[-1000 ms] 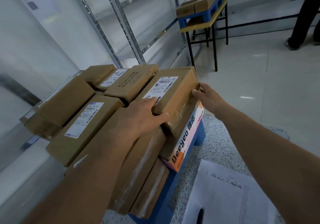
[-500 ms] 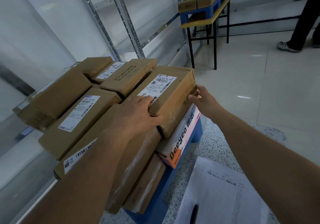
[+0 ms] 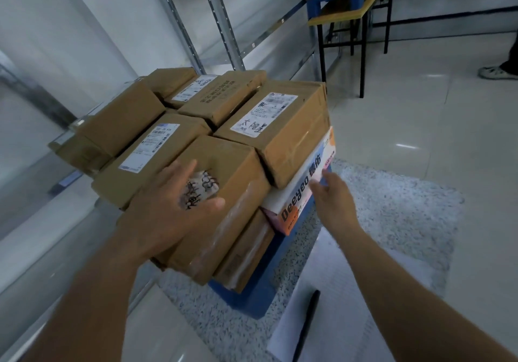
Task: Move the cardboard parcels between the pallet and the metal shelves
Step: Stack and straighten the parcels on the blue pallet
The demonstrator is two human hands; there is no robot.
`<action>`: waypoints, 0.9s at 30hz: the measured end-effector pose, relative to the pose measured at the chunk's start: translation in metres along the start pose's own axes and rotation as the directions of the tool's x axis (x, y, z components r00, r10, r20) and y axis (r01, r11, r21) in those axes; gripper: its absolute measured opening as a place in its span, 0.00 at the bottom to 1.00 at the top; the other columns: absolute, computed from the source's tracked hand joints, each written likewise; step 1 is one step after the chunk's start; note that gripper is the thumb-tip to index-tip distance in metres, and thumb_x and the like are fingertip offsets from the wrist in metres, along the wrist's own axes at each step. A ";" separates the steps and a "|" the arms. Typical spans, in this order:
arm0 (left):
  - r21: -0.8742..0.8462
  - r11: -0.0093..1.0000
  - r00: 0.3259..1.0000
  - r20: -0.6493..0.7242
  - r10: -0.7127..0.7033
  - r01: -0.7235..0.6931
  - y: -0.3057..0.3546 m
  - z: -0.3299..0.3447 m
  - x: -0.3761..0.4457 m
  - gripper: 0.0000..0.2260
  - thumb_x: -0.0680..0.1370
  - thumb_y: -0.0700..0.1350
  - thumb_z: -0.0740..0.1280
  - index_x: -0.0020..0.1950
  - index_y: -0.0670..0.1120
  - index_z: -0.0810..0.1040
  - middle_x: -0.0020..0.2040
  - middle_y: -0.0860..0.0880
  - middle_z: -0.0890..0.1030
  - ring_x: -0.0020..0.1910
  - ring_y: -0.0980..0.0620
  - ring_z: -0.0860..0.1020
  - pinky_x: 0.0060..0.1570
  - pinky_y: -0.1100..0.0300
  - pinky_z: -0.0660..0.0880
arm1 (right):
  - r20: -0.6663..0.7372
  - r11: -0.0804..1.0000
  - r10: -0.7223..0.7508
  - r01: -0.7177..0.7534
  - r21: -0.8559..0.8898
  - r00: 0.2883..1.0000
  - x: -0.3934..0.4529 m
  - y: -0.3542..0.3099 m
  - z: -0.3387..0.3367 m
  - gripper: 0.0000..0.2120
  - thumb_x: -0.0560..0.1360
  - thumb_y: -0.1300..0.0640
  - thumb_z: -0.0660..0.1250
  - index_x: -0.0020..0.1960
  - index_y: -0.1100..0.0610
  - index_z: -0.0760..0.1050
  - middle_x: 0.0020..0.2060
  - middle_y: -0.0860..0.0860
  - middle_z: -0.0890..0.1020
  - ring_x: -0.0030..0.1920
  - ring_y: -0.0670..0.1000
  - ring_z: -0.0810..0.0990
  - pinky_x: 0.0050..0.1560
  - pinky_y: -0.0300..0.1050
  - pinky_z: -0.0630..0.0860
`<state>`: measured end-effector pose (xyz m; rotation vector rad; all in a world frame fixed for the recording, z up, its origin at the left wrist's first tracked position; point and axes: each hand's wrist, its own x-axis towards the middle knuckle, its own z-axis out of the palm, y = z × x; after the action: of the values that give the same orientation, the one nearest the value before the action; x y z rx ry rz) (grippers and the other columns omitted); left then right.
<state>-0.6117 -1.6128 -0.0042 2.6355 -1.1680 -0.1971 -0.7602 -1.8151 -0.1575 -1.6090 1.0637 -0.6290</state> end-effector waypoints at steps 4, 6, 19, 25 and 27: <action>0.121 0.993 0.995 0.104 -0.004 -0.009 -0.016 0.000 -0.027 0.51 0.54 0.82 0.52 0.75 0.63 0.52 0.77 0.56 0.50 0.76 0.54 0.50 0.72 0.42 0.52 | 0.175 0.999 0.001 -0.010 0.049 0.985 -0.049 0.011 0.036 0.10 0.80 0.57 0.55 0.53 0.57 0.74 0.41 0.50 0.77 0.39 0.52 0.74 0.37 0.42 0.67; 0.143 0.990 0.994 0.113 -0.005 -0.011 -0.014 0.001 -0.030 0.49 0.56 0.81 0.53 0.74 0.64 0.52 0.77 0.57 0.49 0.75 0.54 0.49 0.72 0.44 0.51 | 0.195 0.998 -0.032 0.021 0.061 0.980 -0.058 0.009 0.048 0.08 0.80 0.56 0.56 0.46 0.57 0.70 0.37 0.52 0.76 0.37 0.52 0.73 0.36 0.44 0.67; 0.204 0.977 0.997 0.067 0.047 -0.060 -0.018 0.006 -0.023 0.35 0.71 0.70 0.58 0.75 0.63 0.51 0.78 0.54 0.50 0.76 0.50 0.49 0.70 0.46 0.52 | 0.248 0.997 0.030 -0.011 -0.079 0.968 -0.090 0.006 0.080 0.20 0.78 0.58 0.59 0.69 0.50 0.64 0.55 0.51 0.78 0.44 0.47 0.76 0.40 0.40 0.69; 0.212 0.974 0.997 0.005 0.076 -0.076 -0.017 0.011 -0.023 0.32 0.73 0.67 0.57 0.75 0.63 0.53 0.77 0.55 0.51 0.75 0.50 0.49 0.70 0.45 0.53 | 0.236 0.999 0.016 -0.006 -0.044 0.972 -0.101 0.007 0.098 0.26 0.79 0.56 0.59 0.74 0.49 0.55 0.57 0.51 0.76 0.50 0.52 0.76 0.47 0.43 0.69; 0.223 0.972 0.997 -0.005 0.081 -0.078 -0.018 0.011 -0.023 0.32 0.73 0.68 0.57 0.75 0.63 0.53 0.77 0.55 0.51 0.75 0.49 0.49 0.70 0.44 0.53 | 0.240 1.000 0.012 -0.007 -0.020 0.971 -0.103 0.006 0.095 0.27 0.79 0.56 0.60 0.75 0.50 0.54 0.59 0.52 0.76 0.55 0.55 0.77 0.52 0.45 0.72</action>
<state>-0.6167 -1.5864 -0.0193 2.7667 -1.3607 -0.0330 -0.7320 -1.6803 -0.1803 -1.6486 0.8999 -0.4052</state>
